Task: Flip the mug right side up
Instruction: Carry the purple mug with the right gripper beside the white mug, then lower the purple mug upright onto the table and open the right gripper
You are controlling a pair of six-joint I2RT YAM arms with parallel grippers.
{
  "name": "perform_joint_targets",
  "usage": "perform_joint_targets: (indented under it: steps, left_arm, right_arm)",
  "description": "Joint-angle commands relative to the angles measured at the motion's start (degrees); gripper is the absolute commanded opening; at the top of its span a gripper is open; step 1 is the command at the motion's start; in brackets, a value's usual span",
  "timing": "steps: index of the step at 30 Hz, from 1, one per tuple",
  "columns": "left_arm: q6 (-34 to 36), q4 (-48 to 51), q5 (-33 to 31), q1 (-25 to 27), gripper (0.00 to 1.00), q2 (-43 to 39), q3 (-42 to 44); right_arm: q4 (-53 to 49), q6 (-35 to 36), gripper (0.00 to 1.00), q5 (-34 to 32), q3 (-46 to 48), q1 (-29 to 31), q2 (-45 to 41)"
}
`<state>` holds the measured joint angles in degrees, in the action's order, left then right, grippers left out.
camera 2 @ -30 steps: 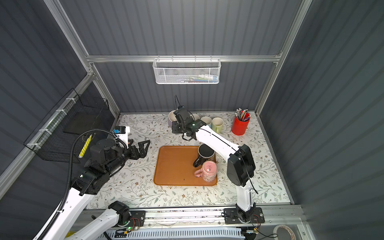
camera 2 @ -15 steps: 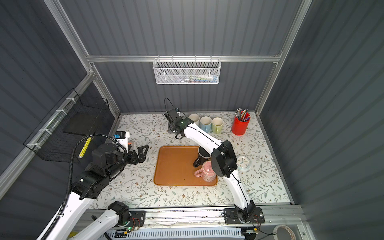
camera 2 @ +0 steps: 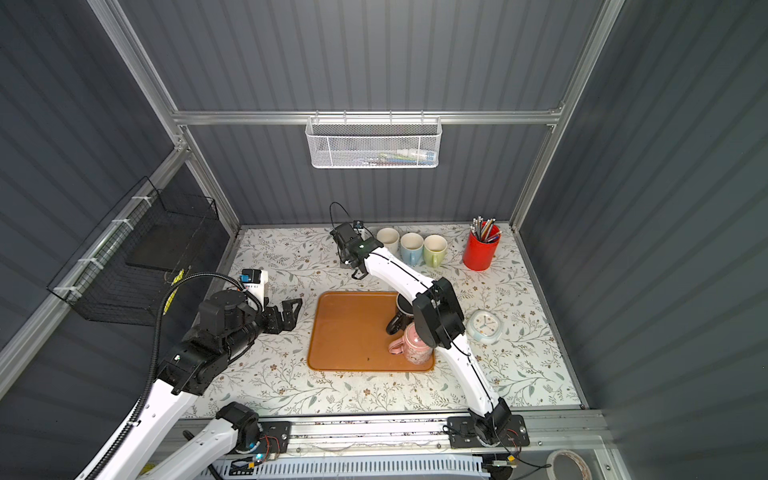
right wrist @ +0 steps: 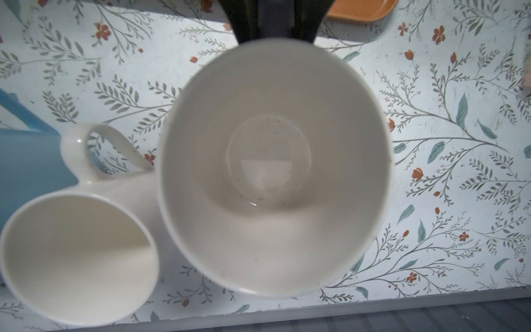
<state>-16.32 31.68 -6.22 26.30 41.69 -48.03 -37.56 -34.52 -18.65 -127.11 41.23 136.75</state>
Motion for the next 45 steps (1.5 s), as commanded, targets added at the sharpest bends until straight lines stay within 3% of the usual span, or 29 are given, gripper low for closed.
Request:
perform_joint_targets:
  steps: [1, 12, 42, 45]
  left_arm:
    - [-0.6, -1.4, 0.9, 0.2, 1.00, 0.1, 0.9]
    - [-0.2, -1.4, 1.1, 0.1, 1.00, 1.2, 1.0]
    - [0.4, -1.6, 1.1, 0.2, 1.00, 2.3, 1.0]
    - [0.6, -1.5, 1.0, 0.2, 1.00, 2.3, 1.1]
  right_arm:
    - [2.4, -0.9, 0.00, -2.2, -3.1, -1.4, 0.7]
    - [0.4, -0.3, 0.00, -0.7, -10.3, -3.2, 7.1]
    - [-0.8, 2.6, 0.00, -0.3, -16.1, -4.1, 13.6]
    - [-0.5, 2.5, 0.05, 0.2, -16.1, -4.1, 13.8]
